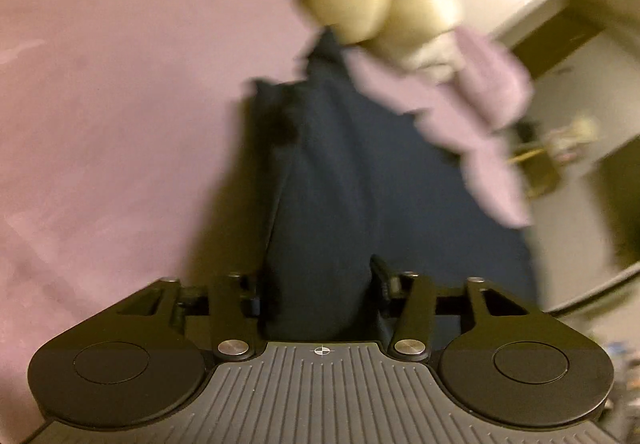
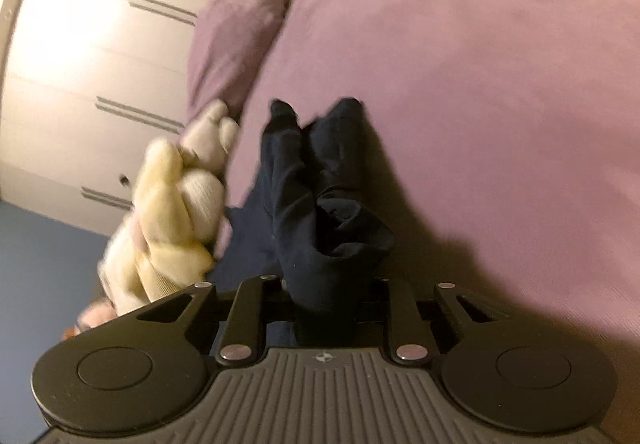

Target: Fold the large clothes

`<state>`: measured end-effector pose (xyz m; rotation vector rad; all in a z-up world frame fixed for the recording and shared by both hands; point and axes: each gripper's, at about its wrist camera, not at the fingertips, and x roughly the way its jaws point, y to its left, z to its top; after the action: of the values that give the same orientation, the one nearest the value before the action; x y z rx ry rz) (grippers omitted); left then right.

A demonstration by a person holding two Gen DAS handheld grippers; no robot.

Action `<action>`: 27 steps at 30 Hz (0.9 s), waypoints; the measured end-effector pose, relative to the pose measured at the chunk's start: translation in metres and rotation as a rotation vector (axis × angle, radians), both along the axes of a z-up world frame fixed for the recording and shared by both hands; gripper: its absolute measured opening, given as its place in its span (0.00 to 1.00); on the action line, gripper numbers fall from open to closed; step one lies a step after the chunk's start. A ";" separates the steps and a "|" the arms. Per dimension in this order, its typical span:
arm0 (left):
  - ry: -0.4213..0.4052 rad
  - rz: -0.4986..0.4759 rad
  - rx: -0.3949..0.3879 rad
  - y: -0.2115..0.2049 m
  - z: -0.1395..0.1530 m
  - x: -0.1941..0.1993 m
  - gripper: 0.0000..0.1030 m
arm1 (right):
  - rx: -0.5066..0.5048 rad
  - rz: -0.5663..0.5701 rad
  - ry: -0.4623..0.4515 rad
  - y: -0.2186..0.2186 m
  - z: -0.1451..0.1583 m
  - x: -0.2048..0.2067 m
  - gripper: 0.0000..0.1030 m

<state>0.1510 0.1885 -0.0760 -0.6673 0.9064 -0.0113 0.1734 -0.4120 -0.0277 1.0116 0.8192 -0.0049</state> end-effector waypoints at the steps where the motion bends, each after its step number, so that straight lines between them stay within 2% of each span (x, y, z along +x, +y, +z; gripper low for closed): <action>1: 0.023 0.045 0.046 0.003 -0.001 -0.006 0.58 | -0.031 0.011 0.012 0.000 -0.001 -0.017 0.26; 2: 0.017 0.093 0.072 0.006 0.002 -0.012 0.62 | -0.056 0.015 0.035 -0.001 -0.001 -0.027 0.35; 3: -0.009 0.128 0.093 0.006 0.009 -0.017 0.66 | -0.075 0.002 0.059 -0.004 0.000 -0.034 0.49; 5: -0.075 0.157 0.190 -0.003 0.025 -0.017 0.69 | -0.138 -0.061 0.078 -0.013 0.012 -0.041 0.59; 6: -0.118 0.134 0.248 -0.015 0.033 -0.011 0.73 | -0.208 -0.087 0.053 -0.015 0.025 -0.042 0.59; 7: -0.154 0.097 0.286 -0.028 0.038 -0.002 0.78 | -0.294 -0.099 0.017 -0.013 0.039 -0.040 0.59; 8: -0.183 0.051 0.308 -0.043 0.040 0.009 0.80 | -0.387 -0.087 -0.022 -0.005 0.052 -0.036 0.59; 10: -0.255 -0.036 0.337 -0.078 0.040 0.036 0.81 | -0.536 0.014 -0.096 0.025 0.069 -0.017 0.56; 11: -0.283 -0.059 0.357 -0.094 0.039 0.049 0.81 | -0.573 0.076 -0.118 0.043 0.070 -0.005 0.45; 12: -0.306 -0.079 0.379 -0.109 0.038 0.065 0.83 | -0.606 0.157 -0.135 0.067 0.069 0.012 0.40; 13: -0.329 -0.094 0.400 -0.123 0.036 0.082 0.85 | -0.636 0.237 -0.149 0.093 0.065 0.028 0.34; 16: -0.355 -0.083 0.498 -0.157 0.019 0.129 0.88 | -0.762 0.427 -0.200 0.173 0.045 0.075 0.32; 18: -0.358 -0.066 0.553 -0.166 -0.002 0.153 0.88 | -0.796 0.502 -0.213 0.215 0.027 0.104 0.31; 20: -0.314 -0.063 0.620 -0.163 -0.031 0.165 0.91 | -0.832 0.542 -0.217 0.242 0.004 0.124 0.31; 21: -0.295 -0.057 0.588 -0.158 -0.042 0.168 0.91 | -0.852 0.543 -0.202 0.249 -0.010 0.129 0.31; 22: -0.310 -0.037 0.555 -0.154 -0.050 0.167 0.92 | -0.864 0.543 -0.211 0.250 -0.023 0.132 0.31; 23: -0.327 -0.027 0.564 -0.156 -0.052 0.167 0.92 | -0.874 0.545 -0.223 0.248 -0.037 0.133 0.30; 25: -0.300 -0.047 0.622 -0.166 -0.052 0.175 0.96 | -0.849 0.519 -0.262 0.245 -0.050 0.132 0.30; 27: -0.277 -0.062 0.599 -0.161 -0.044 0.183 0.97 | -0.882 0.523 -0.287 0.245 -0.058 0.129 0.31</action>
<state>0.3341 0.0276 -0.1205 -0.0743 0.6154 0.1071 0.3024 -0.1668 -0.0857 -0.0481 0.6870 0.2054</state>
